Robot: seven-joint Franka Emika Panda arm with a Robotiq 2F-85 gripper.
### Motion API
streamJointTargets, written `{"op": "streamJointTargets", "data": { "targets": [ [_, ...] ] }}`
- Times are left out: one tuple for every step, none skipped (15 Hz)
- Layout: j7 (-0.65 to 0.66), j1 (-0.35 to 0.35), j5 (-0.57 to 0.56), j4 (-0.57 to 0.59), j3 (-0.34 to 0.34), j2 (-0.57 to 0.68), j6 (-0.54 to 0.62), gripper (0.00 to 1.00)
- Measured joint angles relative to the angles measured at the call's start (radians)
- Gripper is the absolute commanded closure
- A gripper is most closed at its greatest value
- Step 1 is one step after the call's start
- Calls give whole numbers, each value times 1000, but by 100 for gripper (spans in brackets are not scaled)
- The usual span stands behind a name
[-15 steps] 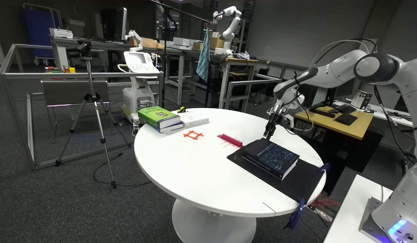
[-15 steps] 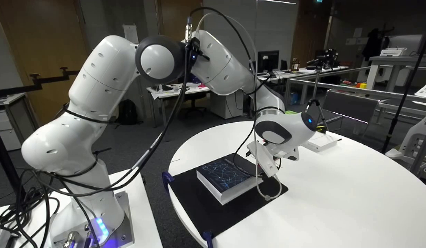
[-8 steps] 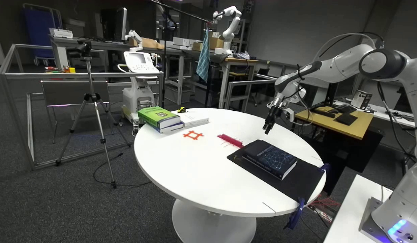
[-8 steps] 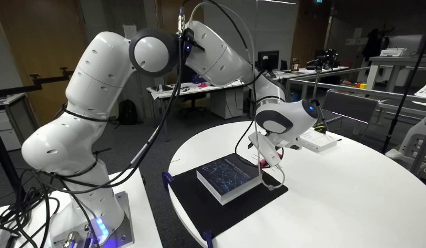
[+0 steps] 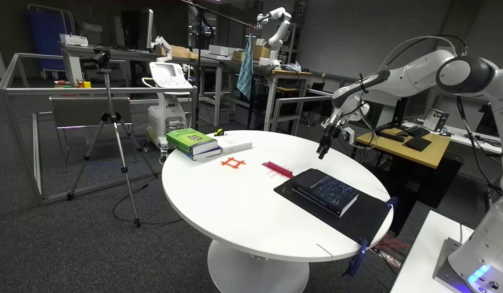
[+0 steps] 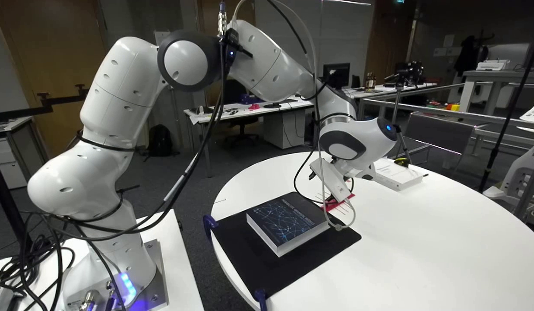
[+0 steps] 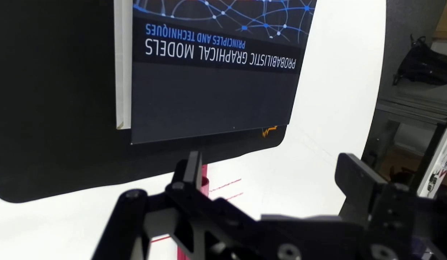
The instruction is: Flip open the cover of the book
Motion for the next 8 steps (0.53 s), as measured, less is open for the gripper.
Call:
{"op": "streamJointTargets", "data": {
  "targets": [
    [-1, 1, 7, -2, 0, 0, 20, 0],
    [-1, 2, 19, -6, 0, 0, 51, 0],
    [-2, 3, 32, -11, 0, 0, 88, 0],
    [-3, 3, 44, -18, 0, 0, 121, 0],
    [-3, 3, 51, -24, -1, 0, 147, 0],
    [-3, 2, 56, -31, -3, 1, 169, 0],
    [-3, 2, 58, -35, -5, 4, 182, 0],
    [-2, 2, 58, -41, -8, 6, 193, 0]
  ]
}}
